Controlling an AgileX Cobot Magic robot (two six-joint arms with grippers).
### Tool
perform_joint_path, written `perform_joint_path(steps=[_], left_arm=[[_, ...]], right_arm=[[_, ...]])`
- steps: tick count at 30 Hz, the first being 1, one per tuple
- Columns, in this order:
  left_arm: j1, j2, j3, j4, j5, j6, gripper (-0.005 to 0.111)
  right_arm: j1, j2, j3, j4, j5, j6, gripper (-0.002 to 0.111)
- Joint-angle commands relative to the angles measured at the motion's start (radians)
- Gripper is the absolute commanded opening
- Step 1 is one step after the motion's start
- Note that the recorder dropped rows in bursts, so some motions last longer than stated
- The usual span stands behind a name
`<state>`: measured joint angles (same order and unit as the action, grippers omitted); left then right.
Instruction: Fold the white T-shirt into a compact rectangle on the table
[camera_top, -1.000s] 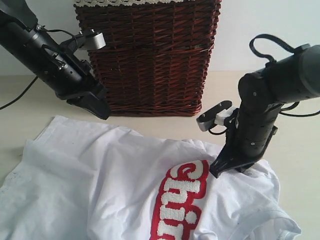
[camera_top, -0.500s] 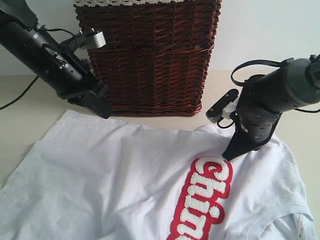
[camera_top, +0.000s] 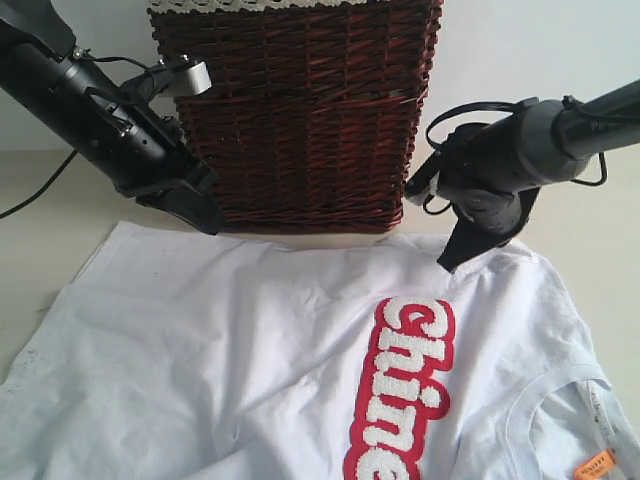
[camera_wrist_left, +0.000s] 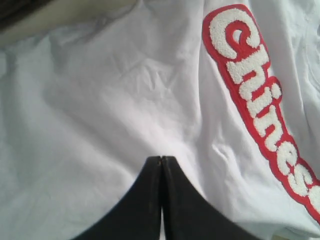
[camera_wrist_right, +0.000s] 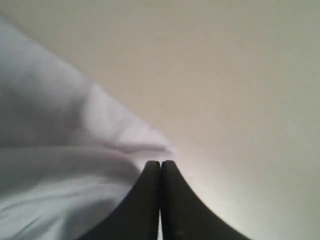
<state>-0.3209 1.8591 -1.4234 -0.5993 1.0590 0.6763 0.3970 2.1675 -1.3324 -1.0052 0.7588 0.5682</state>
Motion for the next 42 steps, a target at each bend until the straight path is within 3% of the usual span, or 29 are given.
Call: perform_joint_path(steps=[1,4,10,14,17,22,24,28,37,42], left_arm=[[0.002,0.002,0.004,-0.003,-0.008,0.001,0.000],[0.002,0.010,0.006,0.036,0.006,0.001,0.000],[0.002,0.071,0.058,0.167,-0.018,0.001,0.000],[0.002,0.104,0.062,0.175,-0.021,0.001,0.000],[0.002,0.104,0.062,0.171,-0.010,-0.003,0.000],[-0.007,0.079,0.062,0.140,0.052,-0.029,0.000],[-0.018,0.063,0.062,0.153,0.052,-0.029,0.000],[-0.019,0.043,0.062,0.273,-0.033,-0.039,0.000],[0.134,0.069,0.062,0.335,-0.170,-0.084,0.000],[0.198,0.114,0.062,0.187,-0.116,0.085,0.000]], right_arm=[[-0.021,-0.012,-0.063,-0.023,0.048,0.054,0.000],[-0.024,-0.028,-0.063,0.164,0.025,-0.139,0.001],[-0.024,-0.140,-0.060,0.417,0.094,-0.347,0.017],[-0.024,-0.250,-0.015,0.719,0.223,-0.657,0.018],[-0.024,-0.282,0.072,0.859,0.235,-0.757,0.017],[-0.024,-0.218,0.197,0.765,0.027,-0.680,0.006],[-0.024,-0.178,0.202,0.673,0.001,-0.587,0.000],[-0.027,-0.090,0.187,0.484,0.004,-0.412,0.000],[-0.133,0.034,0.019,0.395,0.000,-0.374,0.000],[-0.159,0.042,-0.083,0.398,-0.051,-0.422,0.000]])
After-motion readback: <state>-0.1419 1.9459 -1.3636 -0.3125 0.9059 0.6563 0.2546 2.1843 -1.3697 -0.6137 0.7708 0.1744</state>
